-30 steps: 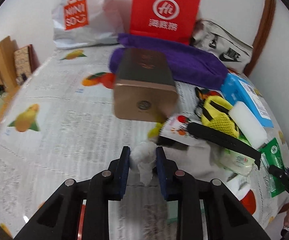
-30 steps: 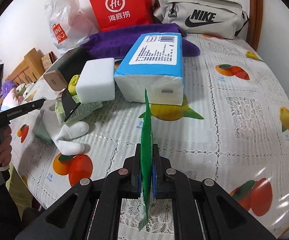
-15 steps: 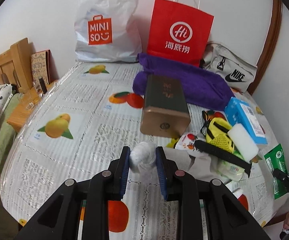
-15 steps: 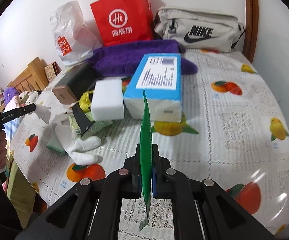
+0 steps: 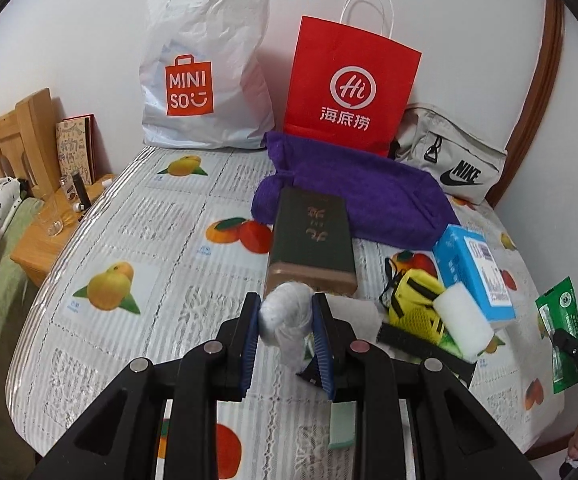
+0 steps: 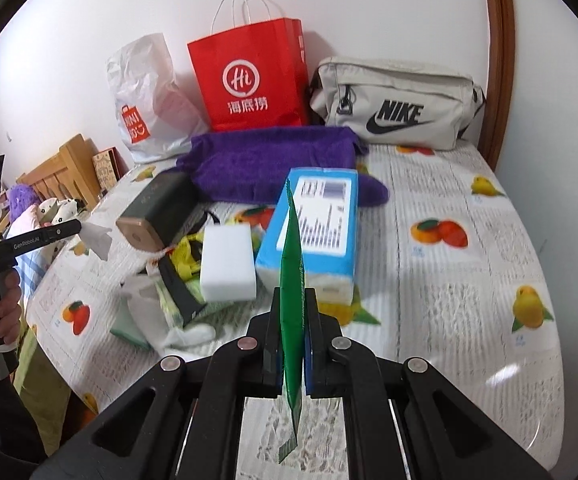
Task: Organize soft objects
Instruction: 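Carry the green packet and white cloth over the purple towel with both tools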
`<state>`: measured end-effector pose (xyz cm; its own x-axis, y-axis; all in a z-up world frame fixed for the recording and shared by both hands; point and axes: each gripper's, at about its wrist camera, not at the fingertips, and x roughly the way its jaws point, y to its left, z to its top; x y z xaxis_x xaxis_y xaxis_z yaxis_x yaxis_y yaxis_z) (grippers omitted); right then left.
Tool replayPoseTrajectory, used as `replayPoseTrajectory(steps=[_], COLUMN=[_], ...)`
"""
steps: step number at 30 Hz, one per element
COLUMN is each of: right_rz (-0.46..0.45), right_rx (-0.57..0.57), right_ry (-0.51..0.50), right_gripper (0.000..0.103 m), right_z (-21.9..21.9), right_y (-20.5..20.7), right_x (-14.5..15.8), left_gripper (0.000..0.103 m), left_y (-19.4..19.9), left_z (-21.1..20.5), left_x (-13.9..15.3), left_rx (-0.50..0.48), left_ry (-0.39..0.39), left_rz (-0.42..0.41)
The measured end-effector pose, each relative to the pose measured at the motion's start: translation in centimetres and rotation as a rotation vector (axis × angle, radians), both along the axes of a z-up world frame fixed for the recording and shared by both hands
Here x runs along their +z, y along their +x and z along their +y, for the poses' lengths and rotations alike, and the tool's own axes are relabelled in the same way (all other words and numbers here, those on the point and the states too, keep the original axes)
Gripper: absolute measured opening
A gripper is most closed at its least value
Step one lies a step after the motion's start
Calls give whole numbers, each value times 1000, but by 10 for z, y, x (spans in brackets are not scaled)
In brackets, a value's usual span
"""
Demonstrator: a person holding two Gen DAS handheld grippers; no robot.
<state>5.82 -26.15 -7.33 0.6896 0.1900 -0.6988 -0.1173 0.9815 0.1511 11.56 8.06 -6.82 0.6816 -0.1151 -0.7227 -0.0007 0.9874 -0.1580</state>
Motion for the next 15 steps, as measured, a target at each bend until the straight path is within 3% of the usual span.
replayPoseTrajectory(steps=[15], right_rz=[-19], right_rx=[44], right_ry=[16], right_gripper=[7], right_z=[6], right_y=[90], right_x=[25], left_gripper=[25], left_y=[52], left_z=[-7], left_x=[19], left_rx=[27], left_ry=[5], left_rz=[8])
